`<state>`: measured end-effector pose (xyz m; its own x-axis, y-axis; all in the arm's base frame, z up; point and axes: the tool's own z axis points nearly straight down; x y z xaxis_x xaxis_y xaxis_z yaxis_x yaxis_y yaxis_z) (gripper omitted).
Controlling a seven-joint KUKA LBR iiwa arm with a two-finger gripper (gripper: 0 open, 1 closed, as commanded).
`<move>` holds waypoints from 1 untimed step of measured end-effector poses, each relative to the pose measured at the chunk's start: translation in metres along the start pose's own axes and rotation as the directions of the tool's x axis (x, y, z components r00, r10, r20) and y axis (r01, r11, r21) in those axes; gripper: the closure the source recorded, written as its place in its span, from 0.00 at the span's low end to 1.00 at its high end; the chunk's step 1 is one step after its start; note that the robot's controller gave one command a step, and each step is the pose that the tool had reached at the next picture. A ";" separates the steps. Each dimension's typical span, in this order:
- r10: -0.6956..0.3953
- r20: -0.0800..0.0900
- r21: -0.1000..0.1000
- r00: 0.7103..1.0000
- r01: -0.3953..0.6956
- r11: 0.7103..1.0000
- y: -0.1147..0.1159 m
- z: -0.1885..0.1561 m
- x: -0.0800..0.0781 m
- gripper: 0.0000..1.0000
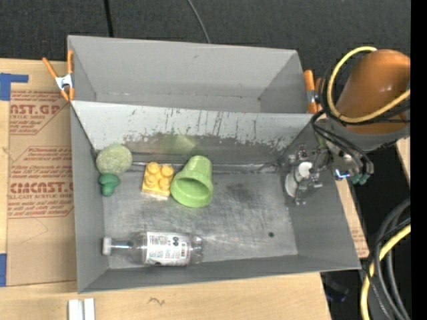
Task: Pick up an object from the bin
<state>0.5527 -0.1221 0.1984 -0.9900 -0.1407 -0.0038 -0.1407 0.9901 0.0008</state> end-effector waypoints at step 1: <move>0.008 -0.004 0.001 1.000 -0.008 1.000 0.011 -0.041 -0.023 1.00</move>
Offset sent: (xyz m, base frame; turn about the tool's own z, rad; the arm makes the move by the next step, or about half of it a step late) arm -0.0127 0.0521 0.0706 -0.0086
